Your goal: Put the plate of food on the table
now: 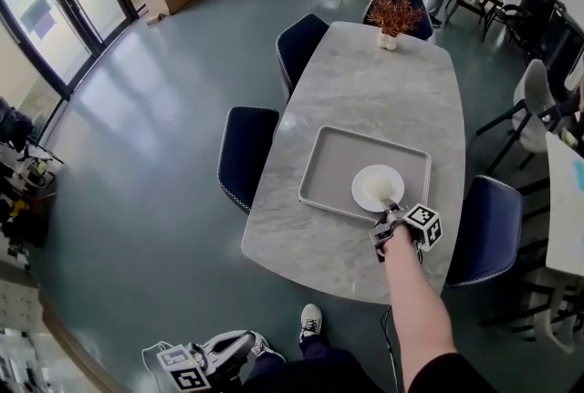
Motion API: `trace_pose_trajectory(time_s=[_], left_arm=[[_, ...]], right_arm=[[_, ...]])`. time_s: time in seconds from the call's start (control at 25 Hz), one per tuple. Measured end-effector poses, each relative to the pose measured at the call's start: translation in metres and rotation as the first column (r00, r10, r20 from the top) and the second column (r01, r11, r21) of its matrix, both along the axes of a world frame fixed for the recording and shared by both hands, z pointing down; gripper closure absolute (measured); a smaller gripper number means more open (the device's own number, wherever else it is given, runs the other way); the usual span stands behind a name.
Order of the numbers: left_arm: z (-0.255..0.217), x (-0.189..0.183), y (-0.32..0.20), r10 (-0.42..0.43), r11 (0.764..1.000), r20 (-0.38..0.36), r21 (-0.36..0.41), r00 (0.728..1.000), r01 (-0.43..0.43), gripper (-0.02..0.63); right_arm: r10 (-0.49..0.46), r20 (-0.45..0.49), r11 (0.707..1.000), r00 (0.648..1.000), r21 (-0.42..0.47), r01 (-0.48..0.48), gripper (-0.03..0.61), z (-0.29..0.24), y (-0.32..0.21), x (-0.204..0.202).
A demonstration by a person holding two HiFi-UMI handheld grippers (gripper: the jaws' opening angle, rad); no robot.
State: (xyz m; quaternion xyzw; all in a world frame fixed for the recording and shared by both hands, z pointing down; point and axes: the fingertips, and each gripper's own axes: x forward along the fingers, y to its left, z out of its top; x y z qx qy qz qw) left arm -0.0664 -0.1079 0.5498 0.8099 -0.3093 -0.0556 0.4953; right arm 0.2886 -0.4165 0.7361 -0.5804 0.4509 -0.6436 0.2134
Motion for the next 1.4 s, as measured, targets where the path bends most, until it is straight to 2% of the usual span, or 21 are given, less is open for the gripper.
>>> trace_pose_trajectory(time_s=[0.64, 1.24, 1.4], left_arm=[[0.003, 0.001, 0.002, -0.041, 0.999, -0.010, -0.019, 0.999, 0.040, 0.607], [0.001, -0.002, 0.005, -0.037, 0.999, -0.016, -0.012, 0.999, 0.036, 0.607], [0.001, -0.002, 0.006, -0.038, 0.999, -0.019, -0.012, 0.999, 0.038, 0.607]], right_arm=[[-0.019, -0.016, 1.000, 1.000, -0.011, 0.019, 0.560, 0.004, -0.019, -0.001], [-0.040, -0.036, 0.998, 0.999, -0.059, 0.038, 0.558, 0.007, -0.025, -0.004], [-0.071, -0.055, 0.995, 0.996, -0.070, 0.067, 0.558, 0.006, -0.027, -0.004]])
